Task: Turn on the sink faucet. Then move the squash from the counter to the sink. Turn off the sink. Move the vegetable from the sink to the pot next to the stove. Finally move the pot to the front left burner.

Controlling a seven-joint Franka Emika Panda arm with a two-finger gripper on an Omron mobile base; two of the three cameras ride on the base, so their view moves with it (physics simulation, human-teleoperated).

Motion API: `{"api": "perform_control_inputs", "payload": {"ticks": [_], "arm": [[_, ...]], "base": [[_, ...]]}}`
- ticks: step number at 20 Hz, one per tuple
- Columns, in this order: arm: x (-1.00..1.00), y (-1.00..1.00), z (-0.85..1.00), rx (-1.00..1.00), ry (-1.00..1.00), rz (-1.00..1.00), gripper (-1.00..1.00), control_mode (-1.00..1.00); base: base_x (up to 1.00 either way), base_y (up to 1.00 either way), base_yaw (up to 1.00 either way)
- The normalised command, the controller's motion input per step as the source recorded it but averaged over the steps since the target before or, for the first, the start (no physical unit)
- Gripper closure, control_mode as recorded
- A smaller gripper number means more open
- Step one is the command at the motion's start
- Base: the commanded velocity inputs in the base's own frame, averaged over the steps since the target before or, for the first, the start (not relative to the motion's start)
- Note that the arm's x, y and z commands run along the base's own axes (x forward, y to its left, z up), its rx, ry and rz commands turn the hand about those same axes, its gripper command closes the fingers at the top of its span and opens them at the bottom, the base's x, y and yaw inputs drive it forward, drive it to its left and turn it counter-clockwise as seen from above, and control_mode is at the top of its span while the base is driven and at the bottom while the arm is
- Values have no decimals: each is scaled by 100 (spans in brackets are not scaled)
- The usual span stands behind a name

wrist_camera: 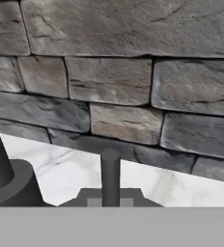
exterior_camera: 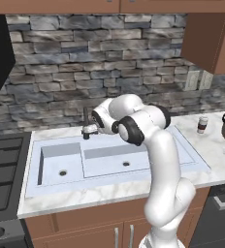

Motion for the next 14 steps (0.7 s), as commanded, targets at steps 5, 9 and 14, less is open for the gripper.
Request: {"api": "perform_control_inputs", "payload": {"ticks": [5,9,14], "arm": [[2,-54,-22,2,6,0,100,-100],[0,-59,-15,3,9,0,100,-100],[0,-66,-17,4,12,0,100,-100]], "base": [[0,0,0],[0,0,0],[0,0,0]]}}
